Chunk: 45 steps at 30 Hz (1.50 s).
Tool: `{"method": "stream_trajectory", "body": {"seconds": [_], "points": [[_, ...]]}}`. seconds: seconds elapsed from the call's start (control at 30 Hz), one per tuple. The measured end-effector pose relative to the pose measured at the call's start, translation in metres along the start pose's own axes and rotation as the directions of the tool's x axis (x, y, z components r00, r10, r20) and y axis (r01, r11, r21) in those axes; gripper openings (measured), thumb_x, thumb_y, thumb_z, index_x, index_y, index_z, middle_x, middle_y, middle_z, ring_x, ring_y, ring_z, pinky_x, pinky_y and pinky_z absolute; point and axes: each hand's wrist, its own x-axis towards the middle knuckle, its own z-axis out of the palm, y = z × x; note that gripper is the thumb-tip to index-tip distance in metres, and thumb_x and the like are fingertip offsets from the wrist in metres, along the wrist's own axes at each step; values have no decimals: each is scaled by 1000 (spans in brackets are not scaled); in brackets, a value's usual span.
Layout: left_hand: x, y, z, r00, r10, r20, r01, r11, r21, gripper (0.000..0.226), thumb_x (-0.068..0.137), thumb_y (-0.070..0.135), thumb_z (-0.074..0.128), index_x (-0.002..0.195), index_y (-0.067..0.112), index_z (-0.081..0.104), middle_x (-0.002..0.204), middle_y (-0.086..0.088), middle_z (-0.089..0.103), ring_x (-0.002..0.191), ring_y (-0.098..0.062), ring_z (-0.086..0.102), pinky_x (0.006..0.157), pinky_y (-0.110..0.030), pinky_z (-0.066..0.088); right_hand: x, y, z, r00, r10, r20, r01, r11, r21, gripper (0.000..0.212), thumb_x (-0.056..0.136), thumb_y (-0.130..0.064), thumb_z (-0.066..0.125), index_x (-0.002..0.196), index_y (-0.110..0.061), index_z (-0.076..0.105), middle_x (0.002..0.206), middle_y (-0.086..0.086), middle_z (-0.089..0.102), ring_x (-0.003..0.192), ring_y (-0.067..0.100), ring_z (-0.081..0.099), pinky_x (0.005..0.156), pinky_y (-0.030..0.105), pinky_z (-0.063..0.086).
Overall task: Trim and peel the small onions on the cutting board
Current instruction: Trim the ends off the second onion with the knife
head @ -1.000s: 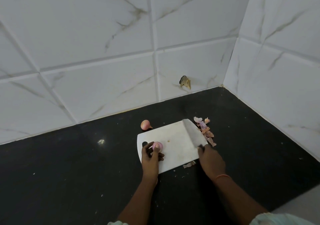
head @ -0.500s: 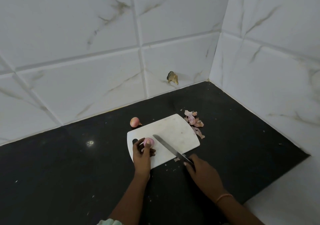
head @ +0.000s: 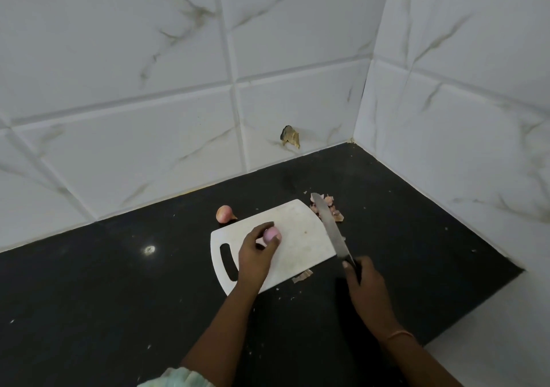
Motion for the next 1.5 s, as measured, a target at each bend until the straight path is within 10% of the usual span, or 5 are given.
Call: {"method": "stream_trajectory", "body": {"seconds": [0.2,0.63,1.03,1.5], "points": [[41,2,25,978,32,204,-75,975,208,51,89,15,72,136,25,54,126,7,60,114,-11,56,96,-28,48,23,-20,7,986,-93,141,94,996,1,5,100,-33,47,100,-29,49,88,-5,61,74,9,62,66,28,54],[38,-29,40,996,35,86,-50,982,180,40,83,24,79,120,32,66,114,23,67,106,7,60,89,-7,44,62,-29,26,960,-144,239,193,962,-193,20,101,-42,40,95,-23,43,72,-3,56,60,8,56,47,19,36],[36,-27,46,998,45,32,-50,985,168,40,84,17,78,117,38,66,114,25,68,106,5,62,91,-8,46,81,-50,39,927,-165,337,333,774,-539,29,105,-38,25,118,-17,40,96,1,68,87,18,68,64,31,44],[33,-25,48,997,75,32,-80,983,167,41,83,11,78,116,32,66,114,22,67,106,4,61,93,-15,49,104,-39,42,865,-140,482,404,764,-504,32,105,-38,27,121,-15,42,101,4,67,90,20,66,68,33,44]]}}
